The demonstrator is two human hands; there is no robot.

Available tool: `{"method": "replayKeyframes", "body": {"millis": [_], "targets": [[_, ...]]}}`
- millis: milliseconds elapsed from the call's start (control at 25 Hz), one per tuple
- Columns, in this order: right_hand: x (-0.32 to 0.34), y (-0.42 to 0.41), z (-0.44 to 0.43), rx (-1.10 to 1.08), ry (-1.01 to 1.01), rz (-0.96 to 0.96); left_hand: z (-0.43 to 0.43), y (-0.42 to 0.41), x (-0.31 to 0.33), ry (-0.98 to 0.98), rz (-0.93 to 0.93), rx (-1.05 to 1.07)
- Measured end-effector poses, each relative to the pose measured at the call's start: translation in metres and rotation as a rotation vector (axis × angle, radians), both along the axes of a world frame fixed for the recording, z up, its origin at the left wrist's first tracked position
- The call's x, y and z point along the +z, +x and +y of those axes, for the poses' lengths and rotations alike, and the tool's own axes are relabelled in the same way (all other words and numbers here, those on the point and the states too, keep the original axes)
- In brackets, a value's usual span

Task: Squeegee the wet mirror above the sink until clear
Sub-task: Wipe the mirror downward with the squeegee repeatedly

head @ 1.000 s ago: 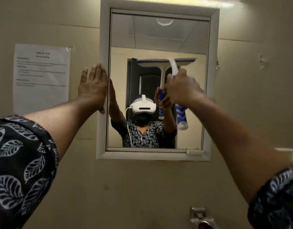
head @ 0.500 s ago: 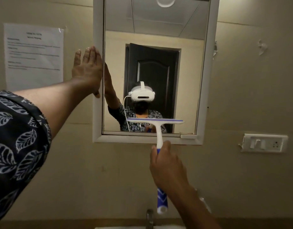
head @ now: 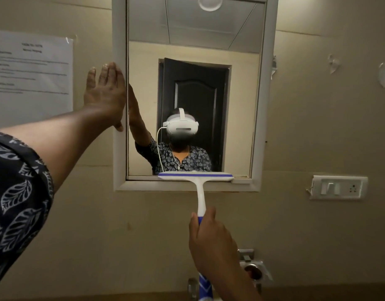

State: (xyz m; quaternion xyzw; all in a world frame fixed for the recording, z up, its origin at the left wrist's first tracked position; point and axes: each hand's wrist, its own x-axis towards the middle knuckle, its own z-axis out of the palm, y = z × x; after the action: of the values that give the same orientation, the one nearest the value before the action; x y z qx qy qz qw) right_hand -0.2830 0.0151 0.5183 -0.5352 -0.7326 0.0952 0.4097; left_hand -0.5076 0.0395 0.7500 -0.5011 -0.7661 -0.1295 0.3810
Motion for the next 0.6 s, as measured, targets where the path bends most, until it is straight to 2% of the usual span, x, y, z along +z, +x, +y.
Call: {"method": "replayKeyframes", "body": {"millis": [600], "targets": [[-0.0041,-0.0025,0.0009,-0.022,0.076,0.007,-0.0008,0.0035,-0.0023,0.004,-0.021,0.002]]}}
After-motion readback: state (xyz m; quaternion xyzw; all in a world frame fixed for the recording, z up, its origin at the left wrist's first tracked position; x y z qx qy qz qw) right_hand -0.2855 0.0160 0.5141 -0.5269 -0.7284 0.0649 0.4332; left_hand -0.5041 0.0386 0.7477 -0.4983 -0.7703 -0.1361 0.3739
